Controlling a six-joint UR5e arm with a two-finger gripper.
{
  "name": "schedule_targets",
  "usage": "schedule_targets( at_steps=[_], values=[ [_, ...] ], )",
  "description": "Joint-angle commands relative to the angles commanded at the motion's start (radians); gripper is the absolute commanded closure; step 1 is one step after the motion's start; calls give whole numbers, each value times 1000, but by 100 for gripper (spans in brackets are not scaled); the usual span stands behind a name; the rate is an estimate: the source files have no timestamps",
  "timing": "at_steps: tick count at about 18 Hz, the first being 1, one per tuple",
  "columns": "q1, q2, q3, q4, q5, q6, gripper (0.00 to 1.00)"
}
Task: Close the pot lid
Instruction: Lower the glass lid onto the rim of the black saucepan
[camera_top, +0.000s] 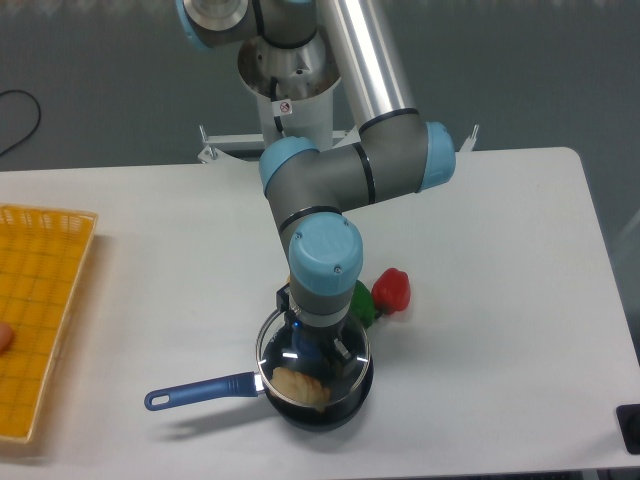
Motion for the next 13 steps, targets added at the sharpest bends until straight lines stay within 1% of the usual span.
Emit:
schedule_targets(
  at_steps=[13],
  values=[
    [-3, -23, 12, 22, 20, -6, 47]
  ],
)
